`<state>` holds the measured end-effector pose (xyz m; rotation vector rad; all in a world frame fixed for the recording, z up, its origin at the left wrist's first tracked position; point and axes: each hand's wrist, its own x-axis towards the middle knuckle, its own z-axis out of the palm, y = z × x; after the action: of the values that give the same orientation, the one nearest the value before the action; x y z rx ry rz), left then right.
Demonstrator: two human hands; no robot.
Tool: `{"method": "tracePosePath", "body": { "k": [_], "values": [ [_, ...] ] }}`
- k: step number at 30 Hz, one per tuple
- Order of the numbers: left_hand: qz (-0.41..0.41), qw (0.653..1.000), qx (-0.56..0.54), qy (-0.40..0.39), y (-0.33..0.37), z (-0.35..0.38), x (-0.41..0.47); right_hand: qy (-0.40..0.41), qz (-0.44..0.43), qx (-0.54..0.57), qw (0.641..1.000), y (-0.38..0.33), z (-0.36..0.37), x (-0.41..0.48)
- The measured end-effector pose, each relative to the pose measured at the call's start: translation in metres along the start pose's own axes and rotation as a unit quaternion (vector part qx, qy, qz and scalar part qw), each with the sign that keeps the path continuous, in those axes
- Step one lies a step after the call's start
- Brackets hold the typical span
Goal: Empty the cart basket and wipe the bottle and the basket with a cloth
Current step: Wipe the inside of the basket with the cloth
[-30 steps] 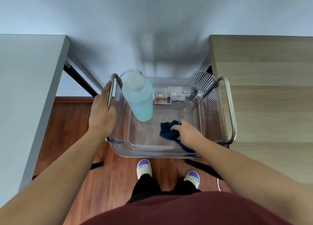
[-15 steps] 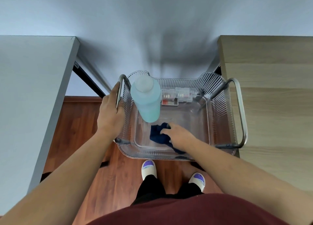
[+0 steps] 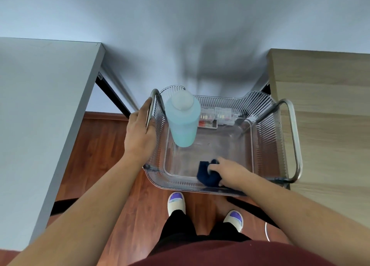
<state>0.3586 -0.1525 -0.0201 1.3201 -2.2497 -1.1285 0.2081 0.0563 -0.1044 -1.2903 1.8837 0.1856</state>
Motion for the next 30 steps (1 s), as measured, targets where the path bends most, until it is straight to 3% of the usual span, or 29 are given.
{"method": "tracePosePath", "body": {
  "k": [5, 12, 15, 18, 23, 26, 30],
  "values": [
    [-0.002, 1.0, -0.017, -0.003, 0.0, 0.0, 0.0, 0.015, -0.064, 0.051, 0.997, -0.059, -0.005, 0.036],
    [-0.004, 0.999, -0.046, -0.006, -0.002, 0.0, 0.001, 0.079, -0.086, -0.005, 0.993, -0.104, -0.009, 0.067],
    [-0.003, 0.999, -0.039, -0.006, -0.003, -0.001, 0.0, -0.003, -0.117, 0.03, 0.993, -0.098, -0.007, 0.059],
    [-0.002, 0.999, -0.035, -0.004, -0.002, -0.002, 0.0, -0.031, -0.097, 0.047, 0.994, -0.072, -0.012, 0.042],
    [-0.005, 0.999, -0.052, -0.006, -0.003, -0.001, 0.0, -0.055, -0.03, -0.077, 0.995, 0.007, -0.022, -0.005],
    [-0.006, 0.998, -0.056, -0.004, -0.004, -0.002, 0.001, -0.033, 0.019, -0.074, 0.997, 0.021, -0.017, -0.021],
    [0.001, 0.999, -0.037, -0.005, -0.008, -0.002, 0.001, 0.037, -0.019, 0.031, 0.999, -0.014, -0.009, 0.003]
  ]
}}
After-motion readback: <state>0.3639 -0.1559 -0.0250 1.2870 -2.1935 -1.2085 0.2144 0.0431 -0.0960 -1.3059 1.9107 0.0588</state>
